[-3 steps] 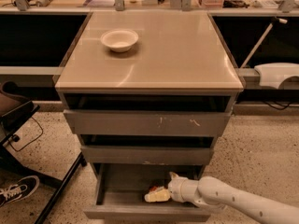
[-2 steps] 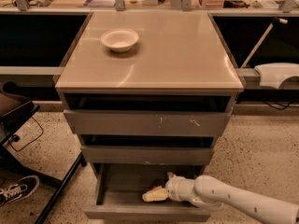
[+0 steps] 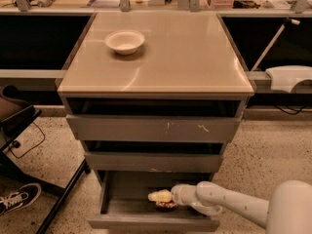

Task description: Pick coke can from bottom drawer and place on counter

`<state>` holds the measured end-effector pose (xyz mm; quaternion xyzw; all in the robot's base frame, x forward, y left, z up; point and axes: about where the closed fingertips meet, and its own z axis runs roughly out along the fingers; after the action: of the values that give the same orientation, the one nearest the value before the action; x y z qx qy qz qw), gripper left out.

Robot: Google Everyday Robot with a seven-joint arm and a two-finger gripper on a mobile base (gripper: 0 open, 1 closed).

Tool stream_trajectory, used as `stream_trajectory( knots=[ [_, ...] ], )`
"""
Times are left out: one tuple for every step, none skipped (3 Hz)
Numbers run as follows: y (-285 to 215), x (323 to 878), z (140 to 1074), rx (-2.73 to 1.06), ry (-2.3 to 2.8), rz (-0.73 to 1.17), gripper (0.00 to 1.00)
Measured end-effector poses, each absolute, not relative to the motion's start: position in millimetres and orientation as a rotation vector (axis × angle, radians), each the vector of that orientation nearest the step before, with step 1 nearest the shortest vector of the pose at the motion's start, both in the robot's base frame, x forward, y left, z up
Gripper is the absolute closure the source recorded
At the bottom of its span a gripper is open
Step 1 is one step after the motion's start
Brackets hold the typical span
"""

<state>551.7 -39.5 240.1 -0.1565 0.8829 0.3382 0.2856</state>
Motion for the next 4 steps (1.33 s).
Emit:
stream_trajectory(
  knots=[
    [-44,561,240,-0.404,2.352,0.892,0.0],
    [-39,559,227,-0.413,2.375,0.899,0.0],
    [-45,567,193,-0.433,2.406,0.816,0.0],
    [-45,567,193,-0.433,2.406,0.816,0.0]
  ],
)
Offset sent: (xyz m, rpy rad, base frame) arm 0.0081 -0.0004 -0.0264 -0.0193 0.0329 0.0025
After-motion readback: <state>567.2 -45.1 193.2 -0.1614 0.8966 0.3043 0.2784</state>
